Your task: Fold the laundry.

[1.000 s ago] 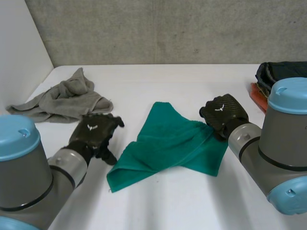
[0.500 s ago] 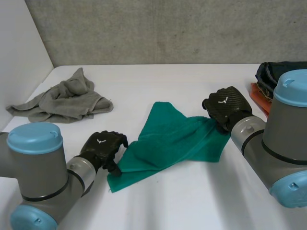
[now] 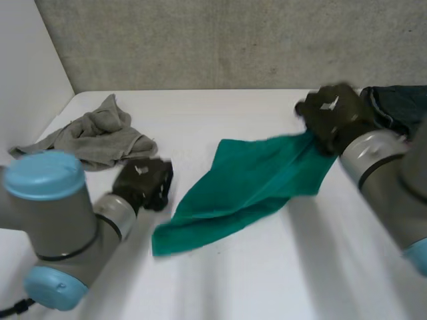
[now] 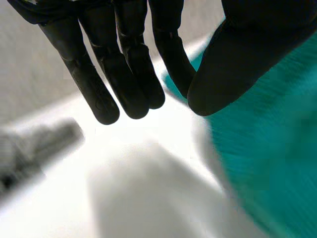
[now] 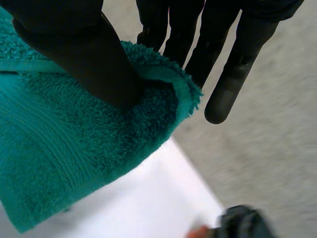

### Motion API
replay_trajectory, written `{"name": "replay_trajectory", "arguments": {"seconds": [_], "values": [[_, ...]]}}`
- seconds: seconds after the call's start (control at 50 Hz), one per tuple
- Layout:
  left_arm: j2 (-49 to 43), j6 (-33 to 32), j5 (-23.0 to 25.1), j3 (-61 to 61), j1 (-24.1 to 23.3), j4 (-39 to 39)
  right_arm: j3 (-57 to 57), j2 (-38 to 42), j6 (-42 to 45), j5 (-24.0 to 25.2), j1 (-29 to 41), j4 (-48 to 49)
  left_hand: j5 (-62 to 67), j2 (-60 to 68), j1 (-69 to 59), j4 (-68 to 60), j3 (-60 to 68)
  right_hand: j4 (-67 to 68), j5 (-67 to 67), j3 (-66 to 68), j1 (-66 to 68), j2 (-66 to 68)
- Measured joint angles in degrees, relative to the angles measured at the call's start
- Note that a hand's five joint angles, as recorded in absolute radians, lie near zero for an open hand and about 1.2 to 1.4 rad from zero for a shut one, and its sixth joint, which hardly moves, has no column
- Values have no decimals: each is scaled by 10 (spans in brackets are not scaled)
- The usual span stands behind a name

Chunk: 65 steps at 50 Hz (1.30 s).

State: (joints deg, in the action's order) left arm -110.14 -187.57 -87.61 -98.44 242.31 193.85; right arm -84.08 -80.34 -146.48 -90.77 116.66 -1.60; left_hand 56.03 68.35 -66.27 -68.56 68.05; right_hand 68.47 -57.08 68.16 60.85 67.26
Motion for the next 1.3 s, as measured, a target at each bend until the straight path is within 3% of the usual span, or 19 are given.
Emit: {"name": "replay_trajectory", "arguments": {"seconds": [0.2, 0.34, 0.36, 0.38, 0.42, 0.46, 0.8, 1.04, 1.3], "values": [[191, -2, -6, 14, 4, 3, 106, -93, 95, 15, -34, -126, 0, 0, 0, 0, 0, 0, -4, 0, 0, 0], [155, -1, -3, -7, -7, 0, 131, -35, 125, 21, -33, -183, -41, -68, 51, 60, -56, 0, -4, 0, 0, 0], [129, 0, -4, -14, -17, -2, 129, -14, 126, 20, -31, -187, -257, -277, 302, 280, -272, 0, -4, 0, 0, 0], [111, 0, -5, -19, -26, -3, 127, -1, 125, 19, -30, -188, -328, -360, 380, 351, -341, 0, -4, 0, 0, 0], [73, 1, -6, -29, -45, -5, 123, 21, 123, 16, -27, -186, -469, -488, 493, 493, -481, 0, -4, 0, 0, 0], [45, 3, -7, -36, -62, -6, 119, 34, 117, 13, -25, -181, -500, -519, 501, 523, -513, 0, -4, 0, 0, 0], [-58, -5, -1, -22, -209, 25, 65, 39, 72, 6, -31, -123, -477, -502, 487, 504, -500, 0, -4, 0, 0, 0], [-90, -51, 6, 0, -238, 27, 0, 32, 72, 6, -34, -90, -477, -502, 487, 504, -499, 0, -4, 0, 0, 0], [-119, -52, 4, 22, -252, 23, -29, 29, 72, 7, -38, -67, -477, -502, 487, 504, -499, 0, -4, 0, 0, 0]]}}
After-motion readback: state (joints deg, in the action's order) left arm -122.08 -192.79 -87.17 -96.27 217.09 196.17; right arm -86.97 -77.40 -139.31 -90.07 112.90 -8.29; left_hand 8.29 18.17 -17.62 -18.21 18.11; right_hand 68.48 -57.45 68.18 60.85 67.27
